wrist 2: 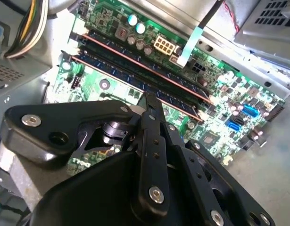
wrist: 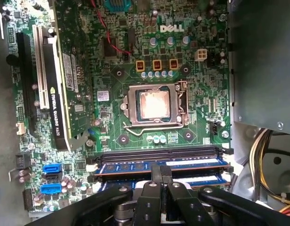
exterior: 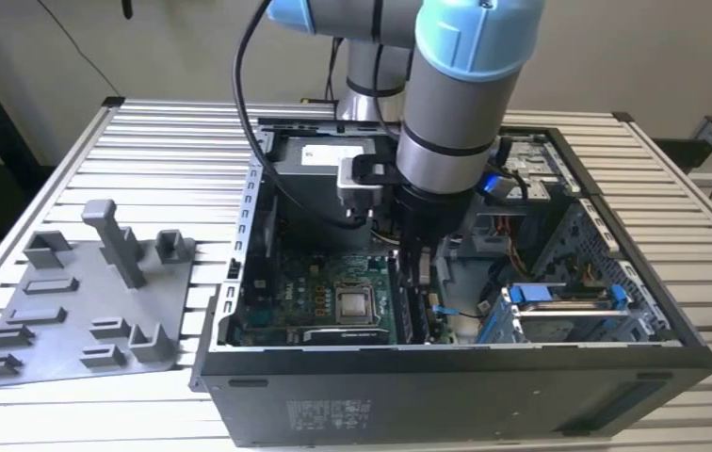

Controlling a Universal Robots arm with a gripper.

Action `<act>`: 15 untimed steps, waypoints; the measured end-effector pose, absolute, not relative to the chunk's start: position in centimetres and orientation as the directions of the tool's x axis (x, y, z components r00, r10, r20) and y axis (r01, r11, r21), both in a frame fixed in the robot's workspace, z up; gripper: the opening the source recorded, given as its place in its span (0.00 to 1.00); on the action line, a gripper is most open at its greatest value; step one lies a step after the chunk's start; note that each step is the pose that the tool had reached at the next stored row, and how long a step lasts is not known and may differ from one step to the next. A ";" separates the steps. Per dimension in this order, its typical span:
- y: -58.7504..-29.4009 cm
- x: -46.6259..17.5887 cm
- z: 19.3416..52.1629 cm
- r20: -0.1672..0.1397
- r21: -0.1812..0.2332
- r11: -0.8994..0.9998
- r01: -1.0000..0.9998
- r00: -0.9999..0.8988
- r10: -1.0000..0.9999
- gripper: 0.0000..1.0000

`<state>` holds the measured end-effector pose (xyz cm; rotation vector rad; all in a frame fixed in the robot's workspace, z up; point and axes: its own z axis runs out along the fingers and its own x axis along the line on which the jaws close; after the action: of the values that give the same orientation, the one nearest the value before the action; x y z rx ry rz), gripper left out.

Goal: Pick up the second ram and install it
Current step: 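Press down the second ram until it locks into place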

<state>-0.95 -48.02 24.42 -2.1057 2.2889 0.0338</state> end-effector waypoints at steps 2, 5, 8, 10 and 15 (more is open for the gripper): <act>-48.0 -1.0 24.1 -0.038 -0.005 0.083 -0.996 -0.083 -0.996 0.11; -48.0 -1.0 23.5 -0.038 -0.005 0.083 -0.996 -0.083 -0.996 0.11; -48.0 -1.0 23.0 -0.038 -0.005 0.084 -0.996 -0.083 -0.996 0.11; -48.0 -1.0 22.6 -0.038 -0.005 0.084 -0.996 -0.083 -0.996 0.11; -48.0 -1.0 21.9 -0.036 -0.005 0.084 -0.996 -0.083 -0.996 0.11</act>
<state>-0.96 -48.04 21.86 -2.1066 2.2904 0.0325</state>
